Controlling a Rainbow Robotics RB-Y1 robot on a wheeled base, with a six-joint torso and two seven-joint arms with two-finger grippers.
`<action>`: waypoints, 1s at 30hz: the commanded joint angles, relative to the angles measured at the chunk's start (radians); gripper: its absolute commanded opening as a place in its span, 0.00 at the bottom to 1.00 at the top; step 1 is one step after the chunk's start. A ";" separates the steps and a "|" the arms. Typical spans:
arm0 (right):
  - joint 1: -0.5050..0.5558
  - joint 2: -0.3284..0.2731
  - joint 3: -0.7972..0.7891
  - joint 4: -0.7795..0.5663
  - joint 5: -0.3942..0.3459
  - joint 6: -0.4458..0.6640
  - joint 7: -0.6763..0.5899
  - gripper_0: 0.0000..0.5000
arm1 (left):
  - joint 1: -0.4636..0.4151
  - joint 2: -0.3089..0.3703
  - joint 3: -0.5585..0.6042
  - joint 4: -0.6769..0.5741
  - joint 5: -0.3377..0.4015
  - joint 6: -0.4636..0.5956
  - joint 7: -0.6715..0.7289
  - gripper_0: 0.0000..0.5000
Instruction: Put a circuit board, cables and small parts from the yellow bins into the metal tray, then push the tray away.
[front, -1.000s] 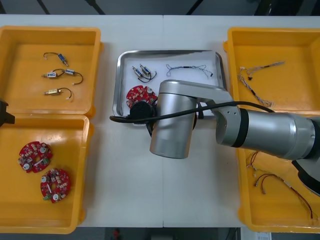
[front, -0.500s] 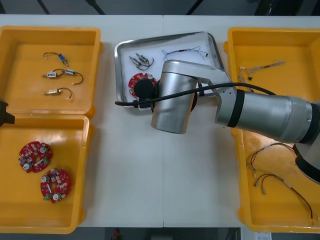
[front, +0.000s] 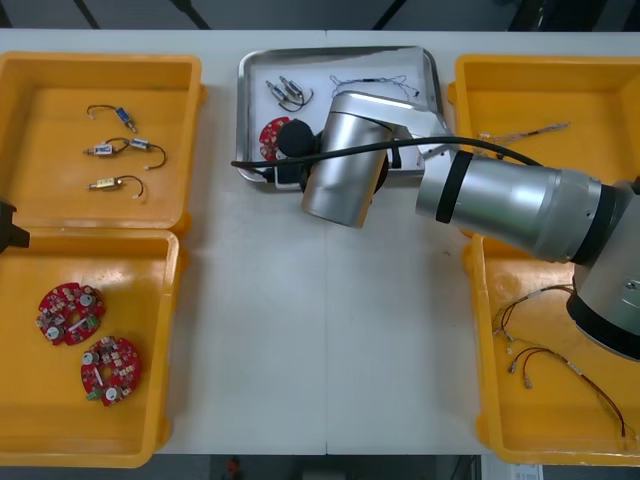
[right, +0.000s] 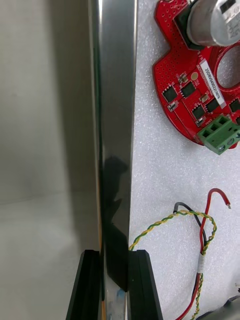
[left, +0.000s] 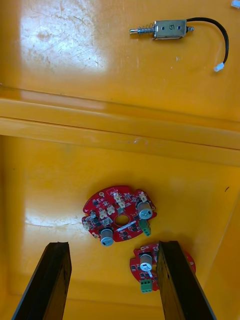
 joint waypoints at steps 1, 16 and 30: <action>-0.058 0.048 -0.042 0.066 -0.008 -0.058 -0.014 0.00 | -0.024 0.047 0.001 -0.002 -0.011 0.007 -0.105 1.00; -0.098 0.071 -0.051 0.187 -0.001 -0.293 -0.015 0.00 | -0.024 0.047 0.001 -0.002 -0.011 0.007 -0.105 1.00; -0.098 0.067 -0.056 0.203 -0.002 -0.285 -0.044 0.39 | -0.024 0.047 0.001 -0.002 -0.011 0.007 -0.105 1.00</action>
